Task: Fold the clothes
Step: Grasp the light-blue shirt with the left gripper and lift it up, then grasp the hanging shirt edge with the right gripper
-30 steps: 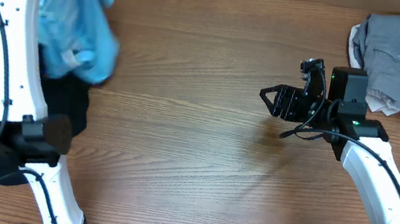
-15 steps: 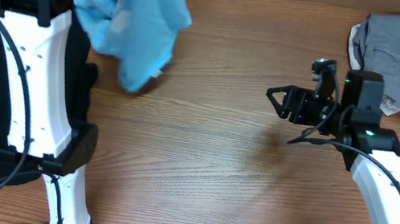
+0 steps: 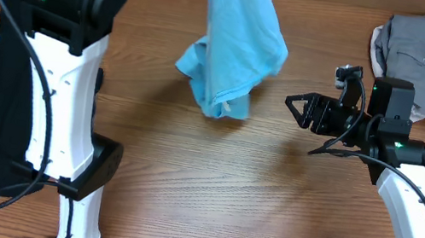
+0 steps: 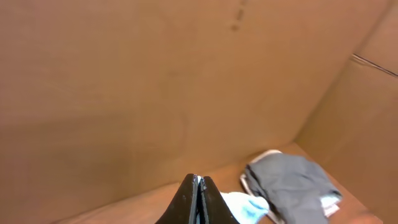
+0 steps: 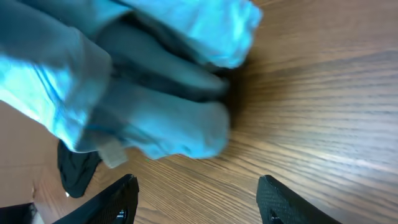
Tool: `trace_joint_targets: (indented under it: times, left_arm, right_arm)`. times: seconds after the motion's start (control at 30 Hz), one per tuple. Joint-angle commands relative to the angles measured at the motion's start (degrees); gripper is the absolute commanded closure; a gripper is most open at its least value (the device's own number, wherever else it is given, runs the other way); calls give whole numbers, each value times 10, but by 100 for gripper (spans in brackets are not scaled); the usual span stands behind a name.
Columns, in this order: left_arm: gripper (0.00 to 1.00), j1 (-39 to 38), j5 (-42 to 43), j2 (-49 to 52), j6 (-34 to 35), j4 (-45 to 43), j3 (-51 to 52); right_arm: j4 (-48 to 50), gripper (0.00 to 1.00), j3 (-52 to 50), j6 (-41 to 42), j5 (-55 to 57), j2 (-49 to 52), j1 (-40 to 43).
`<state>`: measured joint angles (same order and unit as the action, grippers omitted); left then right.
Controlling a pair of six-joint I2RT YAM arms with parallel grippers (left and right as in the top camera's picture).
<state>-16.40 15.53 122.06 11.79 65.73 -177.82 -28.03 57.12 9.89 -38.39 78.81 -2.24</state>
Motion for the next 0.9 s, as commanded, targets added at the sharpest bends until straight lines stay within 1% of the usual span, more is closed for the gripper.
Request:
trace_joint_targets:
  times: [0.0, 0.13, 0.3, 0.4, 0.43, 0.57, 0.7, 0.87]
  left_arm:
    - [96, -18, 23, -4, 0, 9, -16]
    - [96, -32, 24, -4, -2, 26, -16]
    - [96, -35, 29, -4, -2, 35, -16]
    - [96, -35, 60, -4, -2, 37, -16]
    - [96, -35, 65, -4, -3, 38, -16]
    - [96, -35, 68, -4, -15, 53, -16]
    - [96, -35, 68, -4, -16, 72, -16]
    - [96, -35, 68, -4, -15, 78, -16]
  right_arm:
    - [28, 34, 14, 2, -50, -8, 0]
    - [78, 35, 14, 2, -80, -8, -8]
    - [135, 34, 14, 2, -80, 2, -37]
    - [170, 34, 14, 2, -78, 24, -47]
    - [178, 30, 14, 2, -78, 32, -49]
    - [201, 30, 14, 2, -82, 52, -50]
    - [253, 30, 14, 2, -82, 65, -54]
    - [294, 30, 14, 2, -77, 72, -56]
